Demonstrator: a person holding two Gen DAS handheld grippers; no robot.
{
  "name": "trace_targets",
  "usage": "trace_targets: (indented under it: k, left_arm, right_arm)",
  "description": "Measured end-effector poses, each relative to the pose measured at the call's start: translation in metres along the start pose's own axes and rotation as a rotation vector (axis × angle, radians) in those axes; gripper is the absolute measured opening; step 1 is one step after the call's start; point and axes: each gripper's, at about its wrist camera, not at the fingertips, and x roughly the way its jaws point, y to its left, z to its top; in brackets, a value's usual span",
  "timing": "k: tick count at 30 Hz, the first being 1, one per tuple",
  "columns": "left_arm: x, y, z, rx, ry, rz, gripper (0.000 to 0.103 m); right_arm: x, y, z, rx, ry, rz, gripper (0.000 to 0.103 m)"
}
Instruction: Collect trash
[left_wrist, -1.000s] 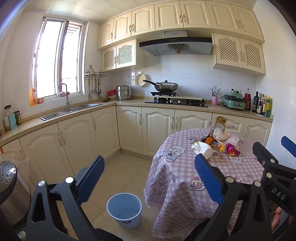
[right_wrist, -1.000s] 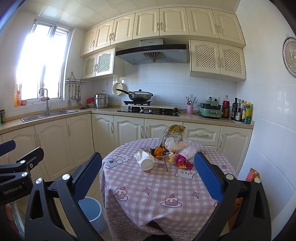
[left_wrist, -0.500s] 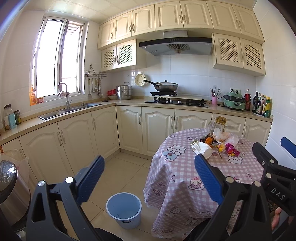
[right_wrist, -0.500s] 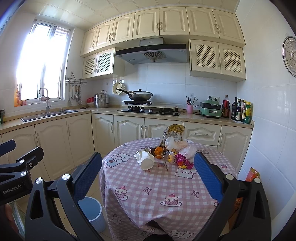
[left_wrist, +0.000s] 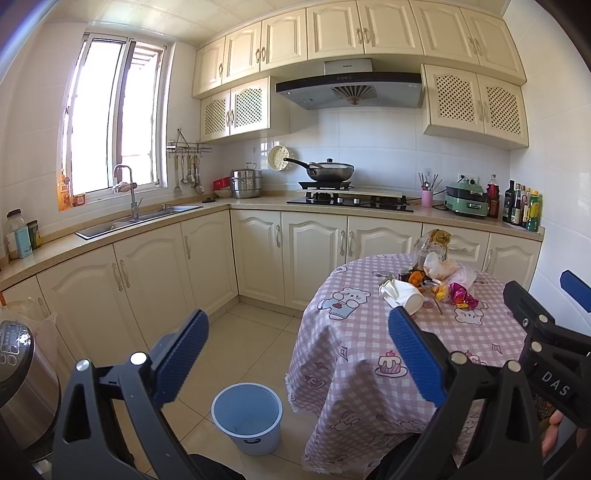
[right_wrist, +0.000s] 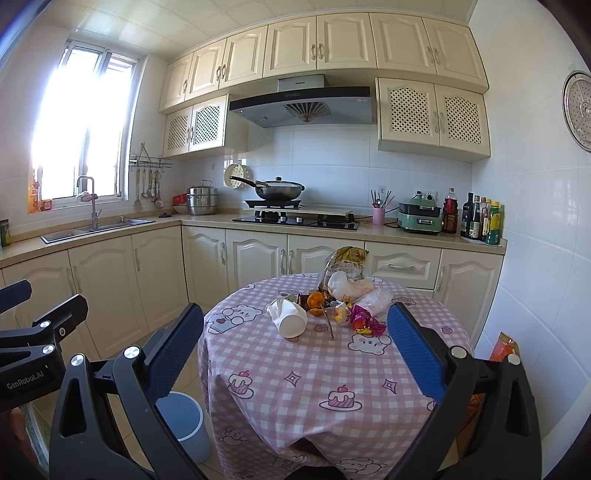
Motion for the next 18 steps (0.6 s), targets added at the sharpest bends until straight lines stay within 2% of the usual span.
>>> trace_targets:
  k: [1, 6, 18]
  left_arm:
    - [0.001, 0.012, 0.007, -0.004, 0.002, 0.0, 0.096]
    - [0.006, 0.01, 0.009, -0.002, 0.014, 0.0, 0.096]
    - [0.033, 0.005, 0.032, 0.018, 0.052, -0.001, 0.096]
  right_arm:
    - [0.003, -0.003, -0.004, 0.003, 0.0, 0.0, 0.096]
    - [0.01, -0.006, -0.004, 0.012, 0.007, -0.001, 0.096]
    - [0.032, -0.01, 0.02, 0.037, 0.056, 0.01, 0.096]
